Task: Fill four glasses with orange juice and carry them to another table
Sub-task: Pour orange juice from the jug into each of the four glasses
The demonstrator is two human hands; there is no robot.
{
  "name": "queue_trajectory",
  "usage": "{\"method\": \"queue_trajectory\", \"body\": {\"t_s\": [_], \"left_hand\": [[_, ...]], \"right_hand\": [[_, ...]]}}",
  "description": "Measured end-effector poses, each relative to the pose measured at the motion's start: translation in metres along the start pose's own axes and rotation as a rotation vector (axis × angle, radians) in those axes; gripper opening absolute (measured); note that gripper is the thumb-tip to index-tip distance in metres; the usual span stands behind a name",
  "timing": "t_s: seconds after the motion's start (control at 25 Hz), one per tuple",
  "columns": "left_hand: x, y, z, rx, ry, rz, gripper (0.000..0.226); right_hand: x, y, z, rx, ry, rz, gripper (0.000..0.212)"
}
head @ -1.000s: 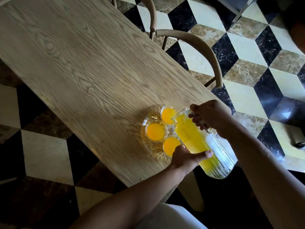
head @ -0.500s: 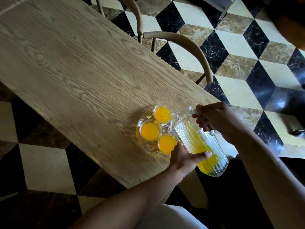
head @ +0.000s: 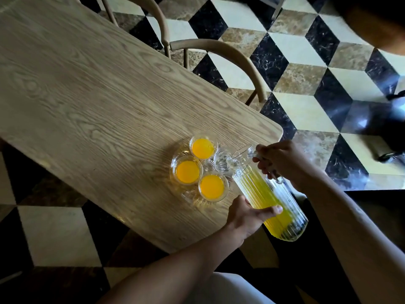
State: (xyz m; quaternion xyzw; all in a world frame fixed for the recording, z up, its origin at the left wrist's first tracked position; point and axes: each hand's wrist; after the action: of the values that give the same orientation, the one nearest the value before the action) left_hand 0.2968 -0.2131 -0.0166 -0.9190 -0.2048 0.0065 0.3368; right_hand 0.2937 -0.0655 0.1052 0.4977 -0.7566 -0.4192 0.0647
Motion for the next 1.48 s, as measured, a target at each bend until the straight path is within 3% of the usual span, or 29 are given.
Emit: {"method": "queue_trajectory", "body": {"t_s": [0.2,0.32,0.56,0.76,0.84,1.0,1.48], "left_hand": [[0.003,-0.002,-0.002,0.002,-0.012,-0.047,0.12],[0.002,-0.005,-0.004,-0.008,0.002,-0.094,0.121],[0.0,-0.01,-0.006,-0.046,0.101,-0.261,0.082],[0.002,-0.01,-0.006,-0.045,0.112,-0.338,0.08],[0.002,-0.008,-0.006,-0.041,0.119,-0.363,0.091],[0.002,-0.004,-0.005,-0.046,0.155,-0.36,0.059],[0.006,-0.005,-0.005,-0.024,0.14,-0.417,0.051]], "right_hand": [[0.003,0.0,0.006,0.045,0.023,-0.01,0.041],[0.008,0.0,0.012,0.068,0.043,-0.033,0.042],[0.011,0.002,0.02,0.108,0.06,-0.04,0.041],[0.013,0.002,0.024,0.138,0.062,-0.062,0.043],[0.014,0.001,0.025,0.148,0.064,-0.072,0.045],[0.015,0.001,0.025,0.147,0.066,-0.084,0.044],[0.014,0.003,0.03,0.176,0.061,-0.137,0.042]]}}
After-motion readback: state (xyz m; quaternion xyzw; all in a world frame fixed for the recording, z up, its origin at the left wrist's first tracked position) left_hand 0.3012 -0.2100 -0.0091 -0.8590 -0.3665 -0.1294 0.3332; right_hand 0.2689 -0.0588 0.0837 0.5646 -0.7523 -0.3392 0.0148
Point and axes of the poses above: each hand's wrist, its own z-axis towards the middle knuckle, its own x-axis out of the palm, y = z × x, and after that the axes turned 8 degrees about y, right-handed
